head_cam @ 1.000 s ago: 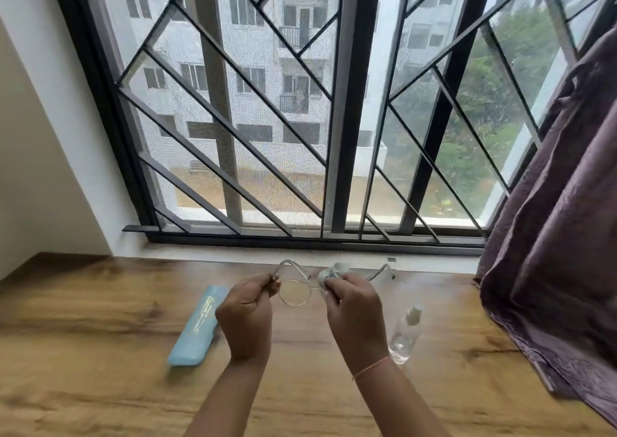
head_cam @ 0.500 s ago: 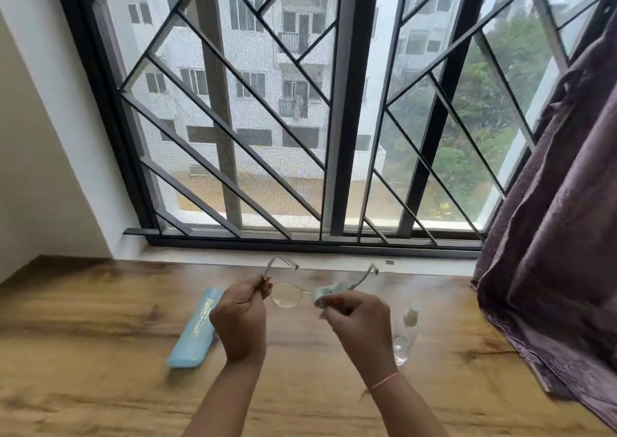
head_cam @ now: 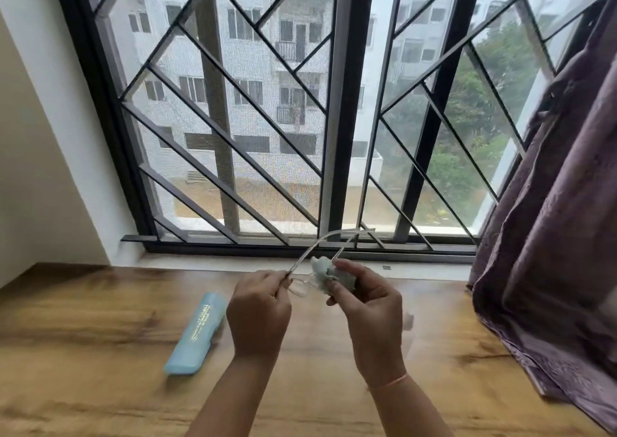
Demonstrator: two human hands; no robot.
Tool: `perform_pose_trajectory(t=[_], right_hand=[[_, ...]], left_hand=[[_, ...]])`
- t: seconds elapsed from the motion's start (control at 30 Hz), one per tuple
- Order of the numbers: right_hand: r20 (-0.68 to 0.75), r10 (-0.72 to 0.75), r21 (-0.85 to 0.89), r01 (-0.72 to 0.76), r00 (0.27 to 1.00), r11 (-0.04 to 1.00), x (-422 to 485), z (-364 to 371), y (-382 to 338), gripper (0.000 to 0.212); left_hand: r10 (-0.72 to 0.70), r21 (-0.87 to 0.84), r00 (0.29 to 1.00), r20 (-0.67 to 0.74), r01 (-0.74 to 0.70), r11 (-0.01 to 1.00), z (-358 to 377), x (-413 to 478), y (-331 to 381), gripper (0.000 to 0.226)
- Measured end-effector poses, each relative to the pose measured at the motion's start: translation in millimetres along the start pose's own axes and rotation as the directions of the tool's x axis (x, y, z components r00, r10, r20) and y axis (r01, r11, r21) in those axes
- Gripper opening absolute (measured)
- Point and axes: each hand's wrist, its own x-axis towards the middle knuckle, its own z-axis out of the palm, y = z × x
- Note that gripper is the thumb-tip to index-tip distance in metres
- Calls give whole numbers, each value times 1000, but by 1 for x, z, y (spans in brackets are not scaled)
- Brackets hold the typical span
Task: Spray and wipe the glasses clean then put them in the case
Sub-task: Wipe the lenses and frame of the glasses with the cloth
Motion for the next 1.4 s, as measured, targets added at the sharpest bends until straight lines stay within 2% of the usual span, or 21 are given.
perform_pose_trajectory(t=[0.07,0.17,0.27,0.5,0.63,0.77,0.9,1.0,1.13,1.3,1.4], right_hand=[[22,-159,-155,160,987,975,-1,6,3,31],[84,-367,-357,372,926,857,-1,11,10,28],[160,-466,-471,482,870,739,-1,12,20,27],[296,-505,-544,578,811,608,-3,13,31,32],[401,-492,-562,632,773,534,-2,16,34,26],[458,-516,-601,680,724,420,1,16,35,23],[464,-493,-693,648,736,316,5,15,30,20],[464,-486,-705,641,740,303,11,14,27,17],[426,-509,-670,639,748,378,21,4,27,14],[309,-574,-694,593,758,409,32,-10,25,12],[222,-561,-698,532,797,479,34,-15,31,11]], left_hand=[[67,47,998,15,-68,997,-2,0,6,19],[132,87,991,17,-133,987,-7,-1,14,21],[177,121,984,13,-177,977,-12,-2,16,21],[179,134,984,19,-180,975,-16,-3,12,13],[200,99,980,14,-201,975,-18,-2,11,13],[299,112,954,-24,-294,949,-22,-1,9,18],[378,115,921,-89,-368,923,-26,0,4,20],[402,121,908,-116,-389,913,-28,1,3,14],[408,141,904,-129,-391,910,-32,4,-1,16],[381,120,906,-185,-364,923,-36,6,-7,14],[373,110,905,-203,-357,927,-36,5,-8,15]])
